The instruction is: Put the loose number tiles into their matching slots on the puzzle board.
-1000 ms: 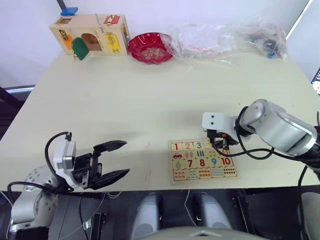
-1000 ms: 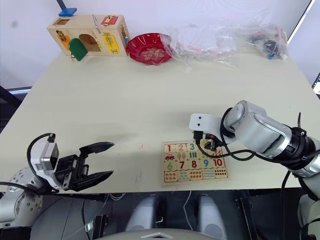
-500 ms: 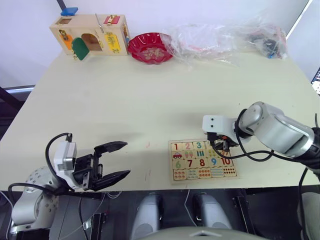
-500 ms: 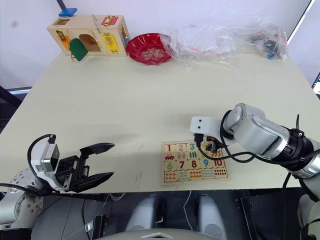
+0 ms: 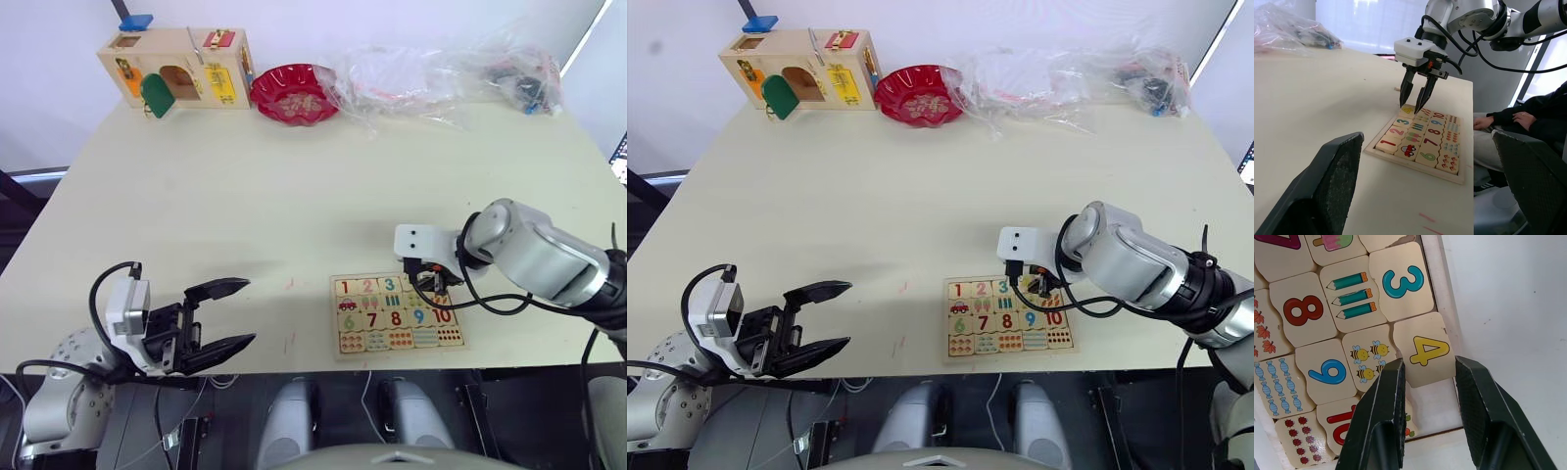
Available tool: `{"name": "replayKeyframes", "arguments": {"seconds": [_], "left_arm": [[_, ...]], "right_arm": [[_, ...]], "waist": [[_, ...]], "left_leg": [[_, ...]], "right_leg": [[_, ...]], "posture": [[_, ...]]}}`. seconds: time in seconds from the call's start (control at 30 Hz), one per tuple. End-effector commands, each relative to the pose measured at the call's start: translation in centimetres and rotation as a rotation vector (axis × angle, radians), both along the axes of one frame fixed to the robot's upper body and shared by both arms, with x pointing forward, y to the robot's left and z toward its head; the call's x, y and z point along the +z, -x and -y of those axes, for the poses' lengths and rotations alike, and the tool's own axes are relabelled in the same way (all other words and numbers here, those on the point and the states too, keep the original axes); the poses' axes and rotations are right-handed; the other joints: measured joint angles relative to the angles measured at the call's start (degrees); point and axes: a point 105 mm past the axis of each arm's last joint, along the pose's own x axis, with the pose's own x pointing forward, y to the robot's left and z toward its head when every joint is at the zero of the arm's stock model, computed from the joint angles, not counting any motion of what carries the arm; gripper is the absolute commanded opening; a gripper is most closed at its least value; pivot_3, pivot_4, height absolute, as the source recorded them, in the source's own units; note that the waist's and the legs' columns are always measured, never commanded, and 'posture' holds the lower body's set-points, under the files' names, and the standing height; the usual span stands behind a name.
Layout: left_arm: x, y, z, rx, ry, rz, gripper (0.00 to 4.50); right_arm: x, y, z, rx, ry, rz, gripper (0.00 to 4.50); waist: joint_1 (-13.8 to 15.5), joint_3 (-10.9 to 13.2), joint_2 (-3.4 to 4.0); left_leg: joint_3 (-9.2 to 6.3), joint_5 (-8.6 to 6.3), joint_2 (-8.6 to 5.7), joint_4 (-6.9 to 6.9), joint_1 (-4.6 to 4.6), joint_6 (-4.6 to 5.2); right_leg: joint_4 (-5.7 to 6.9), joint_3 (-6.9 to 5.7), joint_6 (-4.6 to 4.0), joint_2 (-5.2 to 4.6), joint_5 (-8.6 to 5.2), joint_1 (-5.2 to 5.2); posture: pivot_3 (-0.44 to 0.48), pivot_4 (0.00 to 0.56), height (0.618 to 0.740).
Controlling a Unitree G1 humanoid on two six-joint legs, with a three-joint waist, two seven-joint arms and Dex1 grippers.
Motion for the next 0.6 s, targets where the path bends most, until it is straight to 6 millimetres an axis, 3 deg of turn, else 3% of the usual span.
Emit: {"name": "replayKeyframes", "arguments": {"seconds": [0.03,0.6], "left_arm": [[0.63,0.24,0.28,-0.012,-0.001,0.034,4.5],[0.51,0.15,0.43,-0.014,0.0,0.032,4.5]], "right_arm": [[0.48,0.21,-0.33,0.027,-0.002,0.019,1.3],[0.39,0.36,-0.22,0.031,0.001,0.012,1.3]], "waist": [[0.0,0.0,0.0],[0.0,0.0,0.0]], "left_leg": [[0.0,0.0,0.0,0.0,0.0,0.0],[0.0,0.0,0.0,0.0,0.0,0.0]], "right_leg": [[0.0,0.0,0.0,0.0,0.0,0.0],[0.0,0.0,0.0,0.0,0.0,0.0]], "posture": [[0.0,0.15,0.74],[0.0,0.15,0.74]]}}
